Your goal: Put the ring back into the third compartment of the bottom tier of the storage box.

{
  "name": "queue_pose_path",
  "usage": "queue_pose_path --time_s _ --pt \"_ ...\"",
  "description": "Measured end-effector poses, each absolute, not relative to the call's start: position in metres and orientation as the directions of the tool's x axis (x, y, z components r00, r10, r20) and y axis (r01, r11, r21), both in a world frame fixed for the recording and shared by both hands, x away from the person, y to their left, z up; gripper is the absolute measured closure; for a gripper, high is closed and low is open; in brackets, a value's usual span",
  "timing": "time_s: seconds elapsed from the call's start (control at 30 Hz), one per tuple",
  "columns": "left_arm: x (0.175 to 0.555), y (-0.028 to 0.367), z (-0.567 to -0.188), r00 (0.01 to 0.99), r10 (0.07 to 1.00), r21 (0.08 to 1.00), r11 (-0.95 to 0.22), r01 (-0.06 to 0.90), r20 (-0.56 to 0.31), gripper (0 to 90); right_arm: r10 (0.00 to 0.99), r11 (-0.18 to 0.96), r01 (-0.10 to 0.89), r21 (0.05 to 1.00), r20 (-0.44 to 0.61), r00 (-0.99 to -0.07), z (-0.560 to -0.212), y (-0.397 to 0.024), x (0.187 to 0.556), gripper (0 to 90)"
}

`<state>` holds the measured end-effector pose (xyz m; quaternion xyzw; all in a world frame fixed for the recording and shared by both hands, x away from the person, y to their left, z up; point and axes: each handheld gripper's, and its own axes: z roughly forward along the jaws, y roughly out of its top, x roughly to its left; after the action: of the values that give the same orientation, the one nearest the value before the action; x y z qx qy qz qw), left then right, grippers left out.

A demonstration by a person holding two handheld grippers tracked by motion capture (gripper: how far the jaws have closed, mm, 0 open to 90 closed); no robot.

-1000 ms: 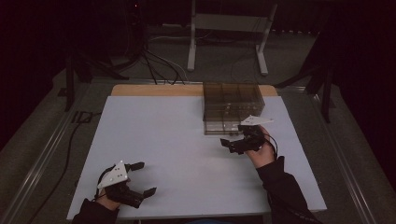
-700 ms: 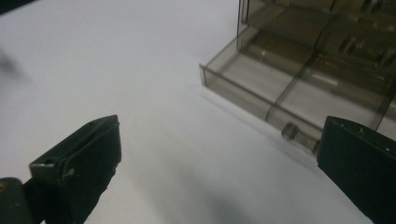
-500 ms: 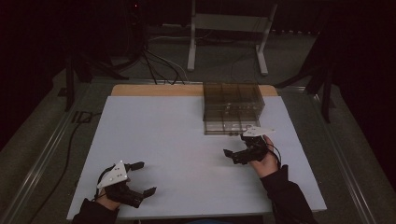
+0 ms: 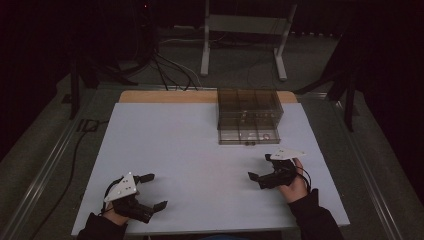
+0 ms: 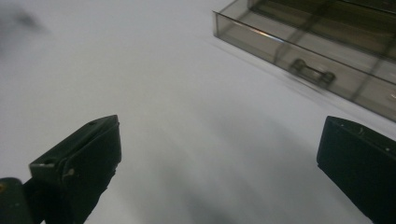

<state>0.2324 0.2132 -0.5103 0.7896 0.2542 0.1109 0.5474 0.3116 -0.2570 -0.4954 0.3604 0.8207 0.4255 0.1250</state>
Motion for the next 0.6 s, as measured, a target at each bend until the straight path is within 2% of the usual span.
queue_pose_path --time_s 0.6 --pt "0.233 0.213 -0.511 0.846 0.523 0.920 -0.272 0.281 -0.103 0.4 0.751 0.331 0.510 0.794 0.105 -0.651 -0.504 -0.307 0.277 0.0"
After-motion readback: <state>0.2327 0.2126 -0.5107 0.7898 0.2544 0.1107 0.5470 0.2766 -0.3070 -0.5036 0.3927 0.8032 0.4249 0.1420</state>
